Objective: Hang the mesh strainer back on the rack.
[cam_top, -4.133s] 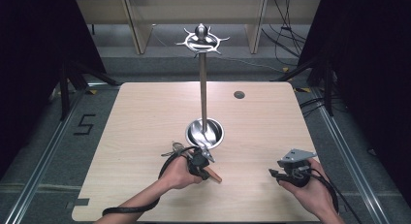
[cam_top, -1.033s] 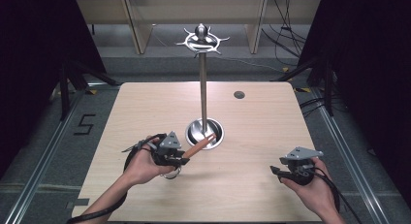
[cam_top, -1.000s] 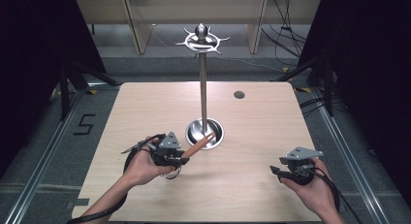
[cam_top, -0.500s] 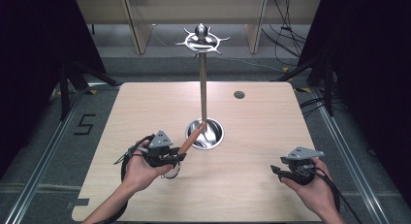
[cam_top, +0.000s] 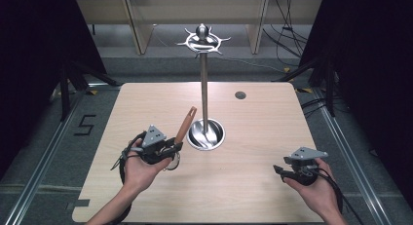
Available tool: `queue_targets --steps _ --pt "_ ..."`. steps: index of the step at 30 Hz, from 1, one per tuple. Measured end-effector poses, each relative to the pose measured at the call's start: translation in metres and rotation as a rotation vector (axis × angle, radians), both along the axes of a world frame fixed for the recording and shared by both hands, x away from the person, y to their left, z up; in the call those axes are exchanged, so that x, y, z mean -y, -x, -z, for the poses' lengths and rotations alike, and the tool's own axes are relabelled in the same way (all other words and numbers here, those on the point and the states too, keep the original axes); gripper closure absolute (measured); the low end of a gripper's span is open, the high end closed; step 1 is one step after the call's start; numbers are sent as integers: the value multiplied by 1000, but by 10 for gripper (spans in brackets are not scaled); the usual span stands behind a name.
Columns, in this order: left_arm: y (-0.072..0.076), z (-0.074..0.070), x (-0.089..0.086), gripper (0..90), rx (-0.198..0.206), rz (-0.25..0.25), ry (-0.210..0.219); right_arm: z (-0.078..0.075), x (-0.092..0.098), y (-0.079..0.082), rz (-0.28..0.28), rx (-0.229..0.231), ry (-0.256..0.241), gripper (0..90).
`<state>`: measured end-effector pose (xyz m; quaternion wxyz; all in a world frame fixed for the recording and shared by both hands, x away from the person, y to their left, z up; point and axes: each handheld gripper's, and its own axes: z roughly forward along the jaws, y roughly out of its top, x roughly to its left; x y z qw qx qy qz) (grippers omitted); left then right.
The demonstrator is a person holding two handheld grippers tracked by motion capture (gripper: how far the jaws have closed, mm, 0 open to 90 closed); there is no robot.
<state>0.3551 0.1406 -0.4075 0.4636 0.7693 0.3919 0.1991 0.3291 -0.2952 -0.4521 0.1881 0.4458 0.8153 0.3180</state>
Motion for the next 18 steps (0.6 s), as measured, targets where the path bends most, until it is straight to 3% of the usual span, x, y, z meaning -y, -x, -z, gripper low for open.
queue_targets --steps 3,5,9,10,18 --pt "0 -3 -1 694 20 -26 27 2 2 -1 -17 30 18 486" --pt "1 -6 -1 695 34 -41 29 0 0 0 0 -1 2 486" --pt "1 -11 -1 695 39 -58 57 3 1 -2 -20 25 19 485" --pt "1 -13 -1 695 46 -66 59 2 1 -2 -19 4 24 484" --pt "0 -24 2 695 101 -93 101 3 1 -2 -21 7 22 477"
